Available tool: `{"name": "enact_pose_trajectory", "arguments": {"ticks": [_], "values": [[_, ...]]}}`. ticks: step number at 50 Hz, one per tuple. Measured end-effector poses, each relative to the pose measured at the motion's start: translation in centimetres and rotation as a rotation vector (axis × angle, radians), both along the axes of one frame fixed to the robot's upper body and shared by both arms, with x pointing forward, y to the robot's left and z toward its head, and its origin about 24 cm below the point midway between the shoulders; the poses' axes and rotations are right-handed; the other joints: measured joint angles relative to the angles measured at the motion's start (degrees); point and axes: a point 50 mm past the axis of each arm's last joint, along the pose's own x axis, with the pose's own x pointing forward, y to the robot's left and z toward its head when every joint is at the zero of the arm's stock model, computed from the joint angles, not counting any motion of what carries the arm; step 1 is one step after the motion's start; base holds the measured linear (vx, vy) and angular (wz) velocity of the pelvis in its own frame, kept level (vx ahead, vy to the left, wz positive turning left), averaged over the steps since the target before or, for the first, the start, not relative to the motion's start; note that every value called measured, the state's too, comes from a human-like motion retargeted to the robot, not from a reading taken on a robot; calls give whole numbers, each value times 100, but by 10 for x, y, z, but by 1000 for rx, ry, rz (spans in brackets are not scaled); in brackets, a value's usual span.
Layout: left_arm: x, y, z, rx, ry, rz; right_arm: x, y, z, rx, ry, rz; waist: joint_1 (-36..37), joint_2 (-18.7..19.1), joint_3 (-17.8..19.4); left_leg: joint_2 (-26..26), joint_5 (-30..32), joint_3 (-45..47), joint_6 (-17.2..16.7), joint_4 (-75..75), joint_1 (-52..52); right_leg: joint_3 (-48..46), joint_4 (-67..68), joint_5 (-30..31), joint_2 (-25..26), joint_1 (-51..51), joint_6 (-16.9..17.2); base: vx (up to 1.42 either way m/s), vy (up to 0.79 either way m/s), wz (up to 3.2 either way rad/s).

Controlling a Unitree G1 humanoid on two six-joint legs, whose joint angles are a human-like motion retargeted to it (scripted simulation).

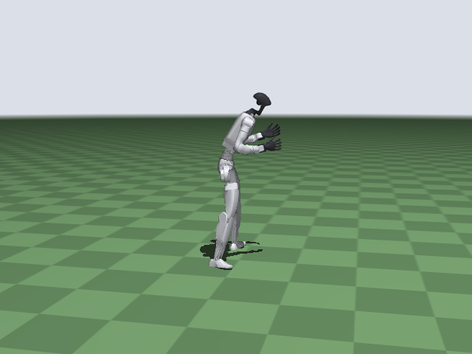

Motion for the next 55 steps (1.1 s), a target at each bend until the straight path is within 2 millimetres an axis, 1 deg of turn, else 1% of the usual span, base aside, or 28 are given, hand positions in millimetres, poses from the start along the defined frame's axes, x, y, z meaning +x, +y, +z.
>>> {"name": "enact_pose_trajectory", "arguments": {"ticks": [2, 4, 5, 7, 8, 10, 13, 15, 17, 18, 20, 22, 23, 25, 27, 30, 32, 33, 35, 37, 38, 40, 42, 44, 46, 49, 53, 55], "values": [[-2, -7, 8, -102, -24, -98, -9, -1, 9, -40, -59, 36, 555, -46, -76, -124, -156, -638, 51, 137, -369, -356, 462, 198, -192, 180, -241, 25, 32, 254], [1, -12, 15, -65, -70, -82, -17, -7, 11, -100, -91, 37, 1114, 4, -109, -349, -280, -1229, 115, 151, -511, -246, 1222, 490, -457, 267, -571, 37, 38, 256], [2, -14, 18, 0, -103, -21, -21, -10, 11, -137, -101, 36, 1347, 47, -117, -507, -335, -1526, 155, 108, -505, 20, 1684, 650, -592, 271, -721, 44, 40, 303], [4, -24, 26, -45, -140, -51, -24, -15, 15, -247, -143, 34, 1496, 93, 131, -1033, -423, -2246, 294, -16, -354, 1551, 2799, 861, -499, 71, -623, 48, 36, 365], [4, -24, 29, -71, -155, -63, -26, -18, 17, -265, -152, 39, 1487, 83, 131, -1298, -459, -2638, 342, -50, -299, 2510, 3420, 812, -183, -98, -398, 52, 27, 389], [4, -27, 31, -121, -162, -87, -28, -22, 21, -294, -169, 48, 1439, 94, 42, -1658, -454, -3414, 428, -128, -202, 3669, 4865, 449, 531, -423, -185, 53, 19, 367], [8, -28, 31, -130, -158, -63, -28, -26, 28, -304, -204, 51, 1291, 361, -38, -1680, -523, -4523, 528, 82, 7, 3699, 7366, -17, 1131, -954, -886, 52, 11, 312], [13, -27, 27, -154, -112, -72, -26, -30, 31, -305, -219, 28, 1224, 624, -162, -1615, -534, -5118, 767, -132, 357, 3678, 8960, -98, 1714, -1532, -1138, 49, 5, 273], [16, -24, 18, -66, -82, 38, -31, -36, 34, -301, -229, 28, 1055, 1110, -368, -1271, -661, -5803, 600, -29, 588, 3298, 10227, 108, 2446, -2186, -990, 46, 2, 266], [18, -25, 16, -57, -75, 45, -32, -37, 37, -309, -248, 35, 969, 1311, -348, -1111, -692, -6079, 544, -52, 754, 3055, 10768, 285, 2752, -2607, -825, 39, -2, 271], [24, -32, 19, -55, -89, 29, -31, -33, 50, -361, -317, 76, 658, 1643, 85, -794, -710, -6615, 324, -156, 1225, 2444, 11564, 641, 3260, -3542, -314, 33, -9, 284], [30, -35, 14, -65, -50, 28, -34, -34, 57, -392, -357, 87, 308, 1804, 162, -680, -720, -7148, 145, -40, 1467, 1906, 11864, 735, 3145, -4738, 50, 38, -19, 306], [33, -36, 8, -69, -12, 34, -37, -35, 58, -413, -370, 77, 78, 1854, 180, -719, -727, -7410, 94, 130, 1610, 1791, 11856, 632, 2851, -5198, 129, 41, -21, 340], [38, -42, -3, -46, 55, 3, -40, -37, 58, -473, -385, 56, -388, 1793, 337, -867, -619, -7778, -124, 540, 1901, 1863, 11517, 376, 1926, -5875, 178, 40, -22, 373], [42, -50, -12, 25, 93, -24, -41, -38, 55, -510, -377, 37, -885, 1672, 337, -812, -558, -7610, -367, 1136, 1954, 2066, 10722, 307, 713, -6259, 232, 40, -27, 406], [46, -58, -21, 140, 99, -45, -45, -45, 51, -514, -346, 4, -1824, 1644, 337, -64, -873, -6614, -454, 1866, 1946, 2086, 8831, 804, -1156, -6101, 694, 35, -32, 421], [49, -62, -19, 206, 69, -89, -45, -48, 50, -513, -333, -20, -2162, 1447, 337, 305, -1101, -6065, -542, 1855, 2034, 1969, 6633, 1653, -1741, -5729, 1037, 13, -36, 278], [52, -63, -14, 226, 46, -115, -43, -49, 51, -503, -336, -36, -2165, 1239, 337, 187, -1144, -5914, -579, 1791, 2059, 1951, 5128, 2135, -1813, -5552, 1037, 2, -36, 203], [59, -63, -15, 255, 56, -149, -40, -56, 44, -473, -286, -81, -2340, 631, 337, -325, -1203, -6212, -591, 1543, 2458, 1945, 1496, 2717, -2000, -4178, 1037, 20, -43, 269], [67, -66, -24, 268, 127, -194, -30, -66, 23, -456, -153, -150, -2400, 102, 333, -634, -1379, -6784, -591, 1218, 3158, 1393, -1199, 2377, -2606, -2201, 1037, 52, -66, 304], [71, -67, -28, 299, 152, -210, -26, -71, 14, -435, -91, -178, -2181, 47, 320, -559, -1408, -6852, -591, 1034, 3346, 1086, -1780, 2038, -2599, -1782, 1037, 31, -73, 142], [75, -71, -35, 390, 184, -233, -18, -77, -2, -387, 10, -205, -1483, 163, 219, -110, -1436, -6868, -591, 778, 3444, 901, -1977, 1546, -2127, -1526, 1037, 6, -71, 3], [73, -69, -47, 457, 228, -247, -14, -75, -11, -357, 64, -196, -772, 422, -36, 564, -1510, -6864, -591, 755, 3385, 1374, -1489, 1716, -1370, -1267, 1037, 10, -64, -25], [68, -61, -59, 462, 286, -260, -13, -74, -9, -363, 58, -193, -306, 511, -221, 923, -1576, -6990, -559, 987, 3197, 2068, -821, 1890, -839, -890, 1037, 19, -53, 48], [63, -54, -66, 398, 338, -261, -12, -76, 3, -396, 2, -207, 37, 263, -188, 768, -1652, -7117, -451, 1285, 2958, 2285, -362, 1649, -766, -403, 982, 16, -48, 89], [60, -53, -70, 245, 395, -265, -10, -83, 24, -431, -85, -241, 608, -84, -143, 651, -1897, -7281, -334, 1614, 2286, 1612, -196, 919, -563, 219, 637, 6, -56, 62], [54, -60, -75, -29, 469, -406, -15, -95, 48, -457, -201, -324, 1573, -526, -104, 368, -2327, -7660, -174, 1890, 1183, 1359, -732, -43, 157, 581, 319, -3, -63, 42], [51, -67, -79, -517, 592, -665, -18, -96, 60, -430, -266, -374, 2221, -805, 52, -10, -2463, -7692, -3, 2074, 685, 1070, -826, -502, 369, 423, 321, -11, -61, -10]]}}
